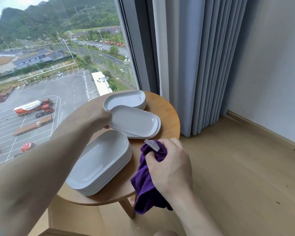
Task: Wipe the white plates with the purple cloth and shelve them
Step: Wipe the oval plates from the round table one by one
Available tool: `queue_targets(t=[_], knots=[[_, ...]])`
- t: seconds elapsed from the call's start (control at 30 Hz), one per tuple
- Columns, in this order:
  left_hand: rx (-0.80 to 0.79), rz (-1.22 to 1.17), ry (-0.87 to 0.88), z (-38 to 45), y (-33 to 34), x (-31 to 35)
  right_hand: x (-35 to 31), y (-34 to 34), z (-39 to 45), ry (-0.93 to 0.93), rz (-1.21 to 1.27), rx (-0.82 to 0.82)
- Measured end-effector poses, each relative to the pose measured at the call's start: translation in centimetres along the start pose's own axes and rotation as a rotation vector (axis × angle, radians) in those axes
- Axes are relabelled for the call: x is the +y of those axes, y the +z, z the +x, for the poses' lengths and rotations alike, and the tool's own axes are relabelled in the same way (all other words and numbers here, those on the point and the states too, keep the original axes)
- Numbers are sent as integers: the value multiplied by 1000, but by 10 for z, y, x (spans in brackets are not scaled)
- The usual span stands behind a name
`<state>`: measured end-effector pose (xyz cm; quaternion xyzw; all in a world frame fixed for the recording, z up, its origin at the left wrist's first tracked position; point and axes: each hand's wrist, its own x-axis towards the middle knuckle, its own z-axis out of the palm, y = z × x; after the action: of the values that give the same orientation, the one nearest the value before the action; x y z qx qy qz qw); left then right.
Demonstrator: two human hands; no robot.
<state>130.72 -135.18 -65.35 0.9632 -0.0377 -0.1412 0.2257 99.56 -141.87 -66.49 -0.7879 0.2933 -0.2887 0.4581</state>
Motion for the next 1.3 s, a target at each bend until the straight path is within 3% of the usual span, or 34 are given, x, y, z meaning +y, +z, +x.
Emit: queue_targets(t=[0.17, 0.33, 0.53, 0.63, 0.8, 1.07, 1.3], knots=[[-20, -191, 112, -30, -22, 16, -1, 1, -1, -2, -14, -16], [-141, -553, 173, -75, -42, 0, -2, 1, -3, -13, -5, -1], [-289, -1141, 35, -176, -51, -53, -11, -1, -10, -81, 153, -49], [-274, -1347, 6, -223, -53, -96, -27, 0, -18, -153, 269, -123], [-259, -1432, -7, -276, -62, -179, -68, -2, -41, -225, 504, -408], [-204, -1479, -48, -338, -62, -260, -111, 21, -97, -296, 645, -785], [-205, -1518, -98, -368, -28, -287, -126, 34, -137, -208, 784, -848]])
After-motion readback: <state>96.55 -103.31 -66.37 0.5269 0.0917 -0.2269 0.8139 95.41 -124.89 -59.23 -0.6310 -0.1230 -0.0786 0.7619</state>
